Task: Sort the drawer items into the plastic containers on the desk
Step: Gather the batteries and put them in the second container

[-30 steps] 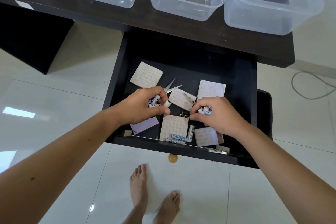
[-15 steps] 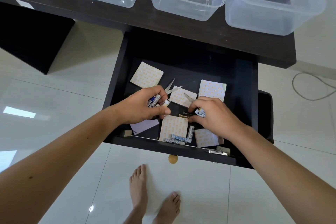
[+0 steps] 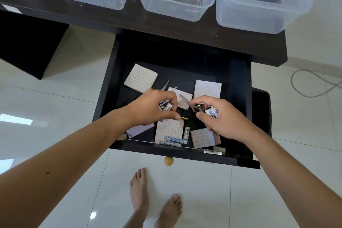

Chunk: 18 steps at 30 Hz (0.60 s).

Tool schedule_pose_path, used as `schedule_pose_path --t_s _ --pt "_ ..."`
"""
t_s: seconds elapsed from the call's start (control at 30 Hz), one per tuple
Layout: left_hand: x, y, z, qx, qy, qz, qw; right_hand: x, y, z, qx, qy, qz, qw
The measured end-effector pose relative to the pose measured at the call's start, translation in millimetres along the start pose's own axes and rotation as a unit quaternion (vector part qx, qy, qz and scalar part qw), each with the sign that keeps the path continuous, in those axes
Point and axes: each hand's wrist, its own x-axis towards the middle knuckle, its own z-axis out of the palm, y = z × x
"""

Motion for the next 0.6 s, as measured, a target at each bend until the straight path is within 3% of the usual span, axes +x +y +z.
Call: schedule_pose_path --t_s 0.1,0.27,0.6 --pt "10.6 2.0 6.0 0.109 -0.034 0.05 0.992 3.7 3.1 1.5 0.016 0.018 0.024 0.999" --pt "19.6 9.4 14.7 0.274 -0.075 0.05 0.958 9.4 8.2 9.7 0.001 0.013 0.058 0.998" --pt "25.3 15.3 19.8 0.296 -0.057 0.009 0.953 11.3 9.5 15.1 -0.057 -0.011 0.055 0.997"
